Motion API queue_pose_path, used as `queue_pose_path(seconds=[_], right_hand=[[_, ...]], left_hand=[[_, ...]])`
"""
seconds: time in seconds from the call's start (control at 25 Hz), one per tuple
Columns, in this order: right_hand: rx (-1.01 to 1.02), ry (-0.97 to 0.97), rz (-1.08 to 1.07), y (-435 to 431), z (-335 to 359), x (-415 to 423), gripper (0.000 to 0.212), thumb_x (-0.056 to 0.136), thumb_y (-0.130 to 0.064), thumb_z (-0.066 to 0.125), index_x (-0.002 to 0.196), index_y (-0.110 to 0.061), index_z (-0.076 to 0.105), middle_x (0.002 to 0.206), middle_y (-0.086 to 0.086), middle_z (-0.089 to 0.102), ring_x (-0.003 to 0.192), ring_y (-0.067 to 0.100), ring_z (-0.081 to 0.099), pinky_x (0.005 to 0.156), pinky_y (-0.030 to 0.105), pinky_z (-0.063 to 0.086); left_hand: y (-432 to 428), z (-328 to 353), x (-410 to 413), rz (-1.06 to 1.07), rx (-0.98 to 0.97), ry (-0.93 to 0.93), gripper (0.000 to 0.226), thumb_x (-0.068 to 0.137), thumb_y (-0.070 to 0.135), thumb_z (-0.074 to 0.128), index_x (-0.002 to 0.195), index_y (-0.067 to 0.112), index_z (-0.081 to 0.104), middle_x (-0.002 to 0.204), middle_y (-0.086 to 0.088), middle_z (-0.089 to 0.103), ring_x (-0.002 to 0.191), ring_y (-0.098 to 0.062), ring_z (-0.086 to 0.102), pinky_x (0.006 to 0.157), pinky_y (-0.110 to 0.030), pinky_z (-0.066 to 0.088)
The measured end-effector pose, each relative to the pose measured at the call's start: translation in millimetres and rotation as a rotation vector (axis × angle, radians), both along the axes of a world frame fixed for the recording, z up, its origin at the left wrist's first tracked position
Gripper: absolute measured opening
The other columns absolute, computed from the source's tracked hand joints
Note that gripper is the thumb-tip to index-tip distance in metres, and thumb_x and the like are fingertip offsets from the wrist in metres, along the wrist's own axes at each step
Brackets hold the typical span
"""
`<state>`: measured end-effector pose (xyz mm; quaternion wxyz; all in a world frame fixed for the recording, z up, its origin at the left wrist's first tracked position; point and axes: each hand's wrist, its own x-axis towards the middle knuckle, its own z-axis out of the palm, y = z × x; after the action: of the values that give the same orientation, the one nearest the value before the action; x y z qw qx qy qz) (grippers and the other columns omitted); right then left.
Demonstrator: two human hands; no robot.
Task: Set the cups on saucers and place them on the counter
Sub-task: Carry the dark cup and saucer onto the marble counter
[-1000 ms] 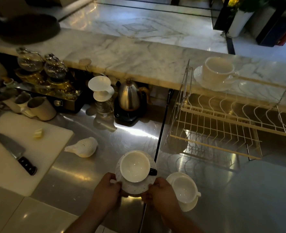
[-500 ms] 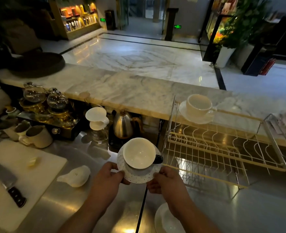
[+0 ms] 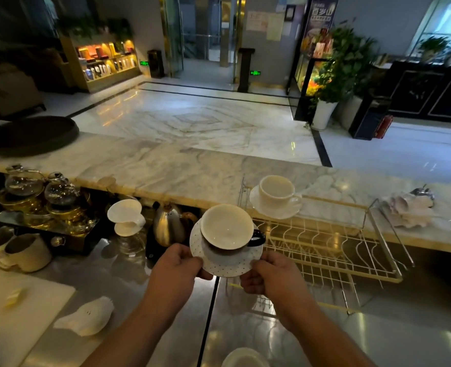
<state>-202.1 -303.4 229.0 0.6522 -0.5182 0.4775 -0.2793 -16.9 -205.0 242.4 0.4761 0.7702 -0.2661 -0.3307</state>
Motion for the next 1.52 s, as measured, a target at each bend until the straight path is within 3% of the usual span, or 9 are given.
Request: queue_pose_path(seconds=[0.24, 0.32, 0.44, 0.56, 0.8, 1.52], right_hand=[[-0.012, -0.011, -0.065, -35, 22, -44, 0.013, 0.096, -0.005, 0.056, 0.097, -0.002, 0.069, 0.076, 0.020, 0.078, 0.067, 0.030, 0.077, 0.057, 0.032, 0.061], [-0.011, -0.016, -0.086, -46, 29, -61, 0.013, 0.097, -0.004, 0.056, 0.099, 0.000, 0.068, 0.077, 0.020, 0.079, 0.066, 0.029, 0.076, 0.056, 0.031, 0.061], [-0.004, -0.007, -0.128, -61, 36, -86, 0.012, 0.098, -0.005, 0.057, 0.098, 0.001, 0.068, 0.075, 0.019, 0.078, 0.063, 0.027, 0.076, 0.055, 0.031, 0.061], [0.010, 0.014, -0.158, -75, 41, -106, 0.012, 0.099, -0.005, 0.058, 0.099, 0.000, 0.068, 0.074, 0.018, 0.078, 0.062, 0.026, 0.076, 0.054, 0.030, 0.061], [0.021, 0.079, -0.181, -103, 37, -143, 0.011, 0.100, -0.007, 0.057, 0.100, -0.002, 0.066, 0.073, 0.015, 0.079, 0.065, 0.026, 0.077, 0.055, 0.031, 0.061], [0.083, 0.181, -0.144, -147, 2, -171, 0.014, 0.101, -0.003, 0.053, 0.100, -0.005, 0.067, 0.074, 0.014, 0.079, 0.067, 0.026, 0.078, 0.055, 0.029, 0.061]], left_hand=[[-44, 22, -42, -0.057, -0.060, -0.004, 0.006, 0.093, 0.019, 0.064, 0.093, 0.025, 0.063, 0.069, 0.016, 0.079, 0.056, 0.003, 0.070, 0.054, -0.028, 0.044], [-58, 27, -57, -0.075, -0.079, 0.025, 0.006, 0.093, 0.016, 0.065, 0.094, 0.021, 0.065, 0.070, 0.017, 0.078, 0.057, -0.002, 0.073, 0.053, -0.027, 0.046], [-80, 30, -78, -0.105, -0.055, 0.068, 0.006, 0.091, 0.015, 0.064, 0.097, 0.013, 0.065, 0.067, 0.009, 0.080, 0.076, -0.018, 0.074, 0.066, -0.038, 0.053], [-98, 30, -96, -0.167, -0.044, 0.109, 0.008, 0.092, 0.014, 0.061, 0.100, 0.012, 0.061, 0.070, -0.001, 0.082, 0.075, -0.011, 0.076, 0.077, -0.041, 0.055], [-131, 23, -128, -0.209, -0.011, 0.119, 0.013, 0.091, 0.019, 0.065, 0.103, 0.019, 0.062, 0.073, 0.003, 0.082, 0.086, -0.015, 0.074, 0.069, -0.035, 0.047], [-180, -18, -155, -0.261, 0.100, 0.057, 0.012, 0.092, 0.017, 0.067, 0.104, 0.015, 0.064, 0.074, 0.003, 0.082, 0.079, -0.017, 0.074, 0.067, -0.035, 0.051]])
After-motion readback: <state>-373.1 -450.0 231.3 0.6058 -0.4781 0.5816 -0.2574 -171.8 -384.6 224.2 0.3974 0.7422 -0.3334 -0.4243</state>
